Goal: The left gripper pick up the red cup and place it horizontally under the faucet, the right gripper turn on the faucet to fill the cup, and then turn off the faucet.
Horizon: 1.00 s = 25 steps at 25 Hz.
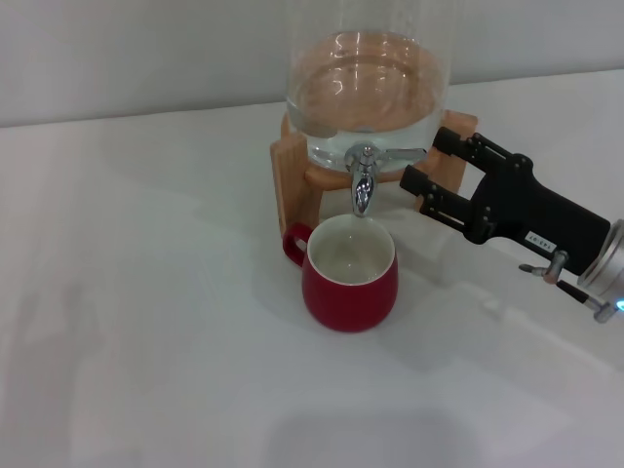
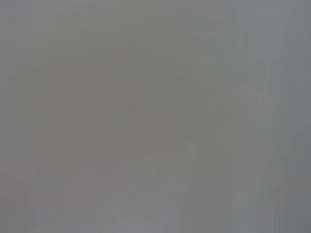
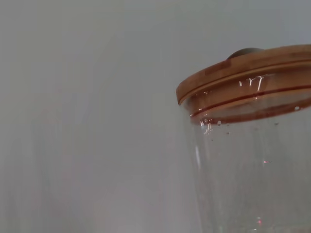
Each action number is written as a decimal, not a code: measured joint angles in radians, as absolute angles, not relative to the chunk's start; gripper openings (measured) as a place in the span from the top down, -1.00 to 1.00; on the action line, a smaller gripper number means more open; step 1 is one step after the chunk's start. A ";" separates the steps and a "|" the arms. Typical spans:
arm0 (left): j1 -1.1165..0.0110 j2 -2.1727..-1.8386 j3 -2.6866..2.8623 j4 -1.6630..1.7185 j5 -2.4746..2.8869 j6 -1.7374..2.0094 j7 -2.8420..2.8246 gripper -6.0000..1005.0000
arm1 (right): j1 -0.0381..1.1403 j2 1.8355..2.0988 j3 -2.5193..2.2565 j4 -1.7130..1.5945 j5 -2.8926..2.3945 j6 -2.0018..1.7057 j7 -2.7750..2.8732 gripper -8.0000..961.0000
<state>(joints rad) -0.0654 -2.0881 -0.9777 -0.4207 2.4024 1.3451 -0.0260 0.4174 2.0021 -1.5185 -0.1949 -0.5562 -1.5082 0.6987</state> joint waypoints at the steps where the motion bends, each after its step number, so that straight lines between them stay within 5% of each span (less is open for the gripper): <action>1: -0.065 -2.088 -0.975 -0.421 2.403 1.345 -0.026 0.08 | 0.418 2.002 -1.519 -0.195 -0.559 -1.508 0.700 -0.57; 25: -0.087 -2.088 -0.956 -0.412 2.404 1.332 -0.026 0.08 | 0.424 1.997 -1.518 -0.195 -0.618 -1.516 0.740 -0.57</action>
